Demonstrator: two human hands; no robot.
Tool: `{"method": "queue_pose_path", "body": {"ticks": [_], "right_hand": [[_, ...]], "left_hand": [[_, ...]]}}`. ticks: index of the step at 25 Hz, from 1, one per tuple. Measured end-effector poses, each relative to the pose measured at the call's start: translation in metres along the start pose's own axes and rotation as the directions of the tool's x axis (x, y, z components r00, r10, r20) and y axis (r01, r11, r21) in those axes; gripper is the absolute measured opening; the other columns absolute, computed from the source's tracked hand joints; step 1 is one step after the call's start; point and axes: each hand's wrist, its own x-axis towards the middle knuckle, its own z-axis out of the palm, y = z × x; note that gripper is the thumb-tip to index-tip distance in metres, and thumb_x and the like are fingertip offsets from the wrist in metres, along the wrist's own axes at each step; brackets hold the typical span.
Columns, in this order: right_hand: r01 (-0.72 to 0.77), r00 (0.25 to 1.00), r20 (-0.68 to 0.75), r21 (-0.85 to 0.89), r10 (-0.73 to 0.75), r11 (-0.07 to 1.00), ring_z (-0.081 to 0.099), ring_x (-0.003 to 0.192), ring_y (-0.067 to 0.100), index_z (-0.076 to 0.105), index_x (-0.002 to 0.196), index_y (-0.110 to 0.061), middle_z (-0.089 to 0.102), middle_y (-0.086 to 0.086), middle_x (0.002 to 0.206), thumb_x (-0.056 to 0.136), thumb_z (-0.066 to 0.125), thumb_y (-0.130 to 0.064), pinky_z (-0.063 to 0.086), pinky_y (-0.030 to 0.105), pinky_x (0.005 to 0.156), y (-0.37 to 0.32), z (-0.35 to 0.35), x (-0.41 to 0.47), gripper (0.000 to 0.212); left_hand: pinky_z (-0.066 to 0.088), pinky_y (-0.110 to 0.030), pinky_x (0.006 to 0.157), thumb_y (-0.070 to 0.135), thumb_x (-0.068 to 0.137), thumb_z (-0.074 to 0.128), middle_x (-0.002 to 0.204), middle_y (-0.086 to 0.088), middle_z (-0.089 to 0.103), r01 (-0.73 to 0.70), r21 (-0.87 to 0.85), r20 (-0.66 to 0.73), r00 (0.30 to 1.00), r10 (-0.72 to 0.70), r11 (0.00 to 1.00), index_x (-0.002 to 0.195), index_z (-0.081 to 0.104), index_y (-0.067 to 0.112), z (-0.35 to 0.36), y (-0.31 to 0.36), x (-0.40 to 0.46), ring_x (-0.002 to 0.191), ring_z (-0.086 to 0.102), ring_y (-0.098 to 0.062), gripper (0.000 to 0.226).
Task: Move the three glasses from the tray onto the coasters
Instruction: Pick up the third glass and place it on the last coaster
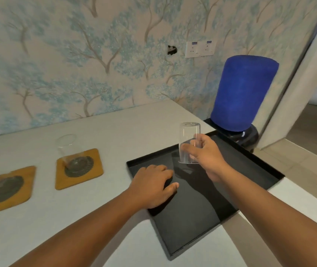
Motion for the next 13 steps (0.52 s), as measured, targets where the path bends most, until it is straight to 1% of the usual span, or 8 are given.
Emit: {"method": "queue_pose_path", "body": {"ticks": [1, 2, 4, 5, 8, 10, 11, 13], "right_hand": [[0.012, 0.999, 0.047, 0.010, -0.013, 1.000, 0.066, 0.108, 0.022, 0.054, 0.134, -0.018, 0.065, 0.000, 0.120, 0.059, 0.085, -0.048, 0.057, 0.041, 0.092, -0.005, 0.021, -0.008, 0.088], [0.025, 0.995, 0.092, 0.022, -0.027, 0.999, 0.067, 0.107, 0.025, 0.055, 0.131, -0.020, 0.065, 0.002, 0.118, 0.059, 0.086, -0.046, 0.058, 0.043, 0.090, -0.009, 0.042, -0.016, 0.083], [0.045, 0.985, 0.164, 0.043, -0.051, 0.998, 0.067, 0.108, 0.026, 0.055, 0.129, -0.023, 0.063, 0.002, 0.122, 0.066, 0.088, -0.037, 0.059, 0.048, 0.091, -0.016, 0.087, -0.030, 0.073], [0.056, 0.979, 0.192, 0.046, -0.064, 0.997, 0.068, 0.108, 0.025, 0.055, 0.127, -0.024, 0.063, 0.001, 0.123, 0.069, 0.089, -0.032, 0.059, 0.048, 0.090, -0.020, 0.111, -0.038, 0.067], [0.103, 0.940, 0.319, 0.085, -0.125, 0.991, 0.069, 0.104, 0.023, 0.056, 0.121, -0.025, 0.061, 0.000, 0.121, 0.073, 0.090, -0.022, 0.061, 0.039, 0.082, -0.031, 0.186, -0.065, 0.058], [0.110, 0.889, 0.428, 0.149, -0.164, 0.983, 0.070, 0.104, 0.019, 0.056, 0.122, -0.026, 0.062, 0.001, 0.122, 0.072, 0.090, -0.017, 0.059, 0.031, 0.076, -0.037, 0.234, -0.085, 0.061], [0.105, 0.861, 0.477, 0.176, -0.178, 0.979, 0.070, 0.104, 0.016, 0.055, 0.124, -0.025, 0.064, 0.001, 0.122, 0.070, 0.090, -0.016, 0.058, 0.028, 0.076, -0.040, 0.260, -0.096, 0.065], [0.098, 0.823, 0.534, 0.203, -0.193, 0.974, 0.068, 0.108, 0.012, 0.054, 0.128, -0.020, 0.064, 0.001, 0.122, 0.067, 0.091, -0.016, 0.057, 0.026, 0.083, -0.044, 0.307, -0.115, 0.071]], "left_hand": [[0.041, -0.037, 0.074, 0.065, 0.095, 0.030, 0.103, 0.008, 0.061, 0.021, -0.020, -0.026, 0.999, -0.022, 1.000, 0.107, 0.062, 0.031, -0.003, -0.011, -0.022, 0.101, 0.058, -0.020, 0.048], [0.045, -0.039, 0.083, 0.063, 0.095, 0.032, 0.117, 0.007, 0.065, 0.047, -0.049, -0.050, 0.998, -0.050, 0.998, 0.117, 0.064, 0.031, -0.004, -0.022, -0.044, 0.110, 0.058, -0.019, 0.051], [0.043, -0.040, 0.100, 0.059, 0.097, 0.034, 0.138, 0.008, 0.061, 0.122, -0.101, -0.095, 0.987, -0.131, 0.987, 0.131, 0.064, 0.030, -0.009, -0.052, -0.091, 0.126, 0.052, -0.016, 0.054], [0.042, -0.040, 0.103, 0.056, 0.097, 0.037, 0.140, 0.008, 0.061, 0.154, -0.107, -0.118, 0.979, -0.166, 0.982, 0.131, 0.065, 0.029, -0.012, -0.068, -0.115, 0.128, 0.052, -0.015, 0.051], [0.046, -0.037, 0.094, 0.038, 0.097, 0.049, 0.125, 0.007, 0.069, 0.263, -0.082, -0.179, 0.945, -0.274, 0.961, 0.121, 0.072, 0.025, -0.022, -0.121, -0.192, 0.114, 0.060, -0.018, 0.035], [0.048, -0.036, 0.087, 0.033, 0.096, 0.049, 0.115, 0.007, 0.070, 0.361, -0.075, -0.195, 0.909, -0.369, 0.929, 0.114, 0.073, 0.024, -0.028, -0.151, -0.243, 0.104, 0.061, -0.018, 0.031], [0.049, -0.036, 0.085, 0.031, 0.095, 0.049, 0.111, 0.007, 0.070, 0.411, -0.072, -0.208, 0.885, -0.416, 0.909, 0.110, 0.073, 0.023, -0.032, -0.168, -0.272, 0.101, 0.061, -0.018, 0.030], [0.050, -0.035, 0.082, 0.028, 0.095, 0.050, 0.105, 0.007, 0.069, 0.488, -0.075, -0.243, 0.837, -0.491, 0.870, 0.103, 0.073, 0.022, -0.038, -0.197, -0.321, 0.098, 0.060, -0.018, 0.025]]}}
